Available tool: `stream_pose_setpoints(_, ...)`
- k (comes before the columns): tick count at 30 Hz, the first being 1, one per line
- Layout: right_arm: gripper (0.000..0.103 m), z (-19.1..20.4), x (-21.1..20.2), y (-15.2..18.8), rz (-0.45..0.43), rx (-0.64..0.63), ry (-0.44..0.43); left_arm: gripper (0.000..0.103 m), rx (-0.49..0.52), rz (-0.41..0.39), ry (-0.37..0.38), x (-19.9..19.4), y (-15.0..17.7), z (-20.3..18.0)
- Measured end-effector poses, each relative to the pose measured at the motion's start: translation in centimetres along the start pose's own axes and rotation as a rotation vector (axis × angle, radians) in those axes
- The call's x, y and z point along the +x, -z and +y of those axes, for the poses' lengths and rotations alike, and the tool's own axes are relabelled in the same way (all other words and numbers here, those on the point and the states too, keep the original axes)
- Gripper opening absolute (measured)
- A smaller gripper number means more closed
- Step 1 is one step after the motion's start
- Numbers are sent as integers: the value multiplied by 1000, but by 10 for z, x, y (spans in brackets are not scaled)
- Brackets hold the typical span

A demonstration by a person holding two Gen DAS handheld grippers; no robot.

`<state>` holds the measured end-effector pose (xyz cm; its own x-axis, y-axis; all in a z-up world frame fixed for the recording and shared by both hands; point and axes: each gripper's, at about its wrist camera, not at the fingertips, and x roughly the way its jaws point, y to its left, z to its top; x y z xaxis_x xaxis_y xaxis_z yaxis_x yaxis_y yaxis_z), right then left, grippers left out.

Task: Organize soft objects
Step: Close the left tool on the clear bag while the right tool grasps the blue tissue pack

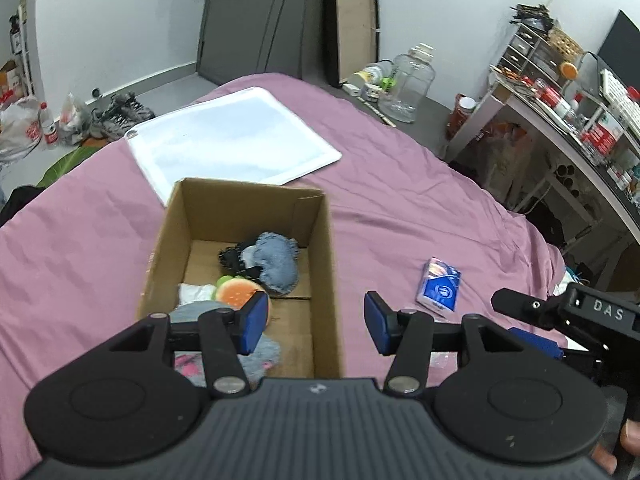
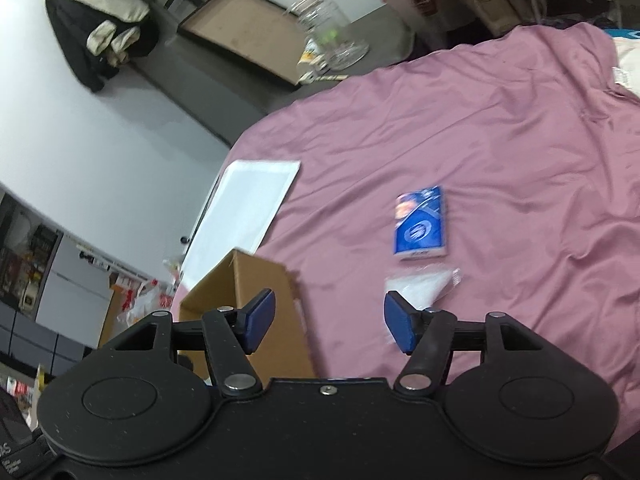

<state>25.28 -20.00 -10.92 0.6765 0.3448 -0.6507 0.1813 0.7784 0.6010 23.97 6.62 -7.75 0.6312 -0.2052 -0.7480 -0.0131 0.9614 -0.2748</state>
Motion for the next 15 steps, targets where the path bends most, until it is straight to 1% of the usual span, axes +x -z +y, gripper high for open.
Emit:
stream_pose_setpoints(5, 61, -22, 0, -9, -4, 25, -3, 51, 48, -36, 13, 0, 2, -23)
stream_pose_setpoints(11, 61, -50, 5, -15, -13, 55, -5, 51, 136, 1, 15, 21, 5, -57)
stream_pose_setpoints(15, 61, -72, 12, -19, -6, 93, -15, 51, 176, 8, 21, 30, 8, -75)
